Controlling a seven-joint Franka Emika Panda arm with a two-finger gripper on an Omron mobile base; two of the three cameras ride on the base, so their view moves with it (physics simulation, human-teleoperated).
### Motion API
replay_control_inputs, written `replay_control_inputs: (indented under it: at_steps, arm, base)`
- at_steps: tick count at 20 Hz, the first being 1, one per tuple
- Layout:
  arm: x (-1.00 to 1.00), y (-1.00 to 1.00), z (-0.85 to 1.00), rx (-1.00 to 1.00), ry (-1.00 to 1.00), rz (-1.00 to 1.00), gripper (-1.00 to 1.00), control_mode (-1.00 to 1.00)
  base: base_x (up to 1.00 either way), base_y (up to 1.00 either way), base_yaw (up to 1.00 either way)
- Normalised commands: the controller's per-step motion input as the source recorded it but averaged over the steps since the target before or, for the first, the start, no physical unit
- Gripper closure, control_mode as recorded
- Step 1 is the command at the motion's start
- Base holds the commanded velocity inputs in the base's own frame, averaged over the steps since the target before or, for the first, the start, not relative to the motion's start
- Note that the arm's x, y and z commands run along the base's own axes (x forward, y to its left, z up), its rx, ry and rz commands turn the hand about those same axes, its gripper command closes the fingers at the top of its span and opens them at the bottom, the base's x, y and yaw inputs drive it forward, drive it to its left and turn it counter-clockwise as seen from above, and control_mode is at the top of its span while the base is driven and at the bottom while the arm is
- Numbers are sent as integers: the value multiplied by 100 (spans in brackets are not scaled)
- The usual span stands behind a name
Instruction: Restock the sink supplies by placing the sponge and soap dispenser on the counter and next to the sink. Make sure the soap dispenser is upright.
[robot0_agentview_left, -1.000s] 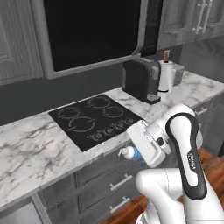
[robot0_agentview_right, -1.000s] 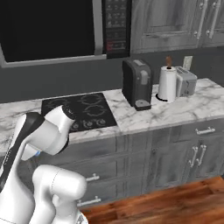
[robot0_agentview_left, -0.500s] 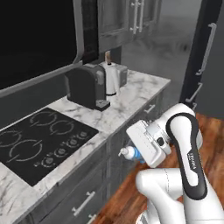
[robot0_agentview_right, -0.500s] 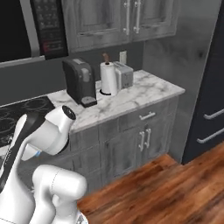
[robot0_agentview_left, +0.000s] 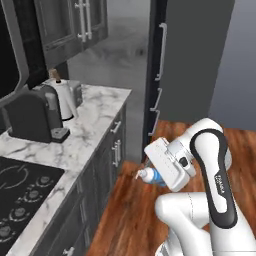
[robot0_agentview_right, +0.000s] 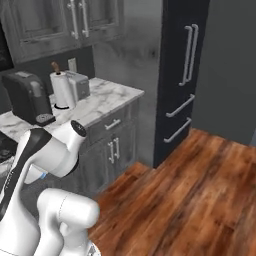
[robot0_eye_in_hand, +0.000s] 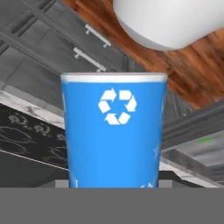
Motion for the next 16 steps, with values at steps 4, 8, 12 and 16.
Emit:
replay_control_inputs:
  at_steps: [4, 8, 12, 16]
  arm:
    - [0, 0, 0, 0, 0, 0, 100, 100]
    - [0, 0, 0, 0, 0, 0, 100, 100]
    - [0, 0, 0, 0, 0, 0, 100, 100]
    - [0, 0, 0, 0, 0, 0, 100, 100]
  base:
    - [0, -14, -61]
    - [1, -8, -61]
    - [1, -7, -60]
    - [1, -7, -61]
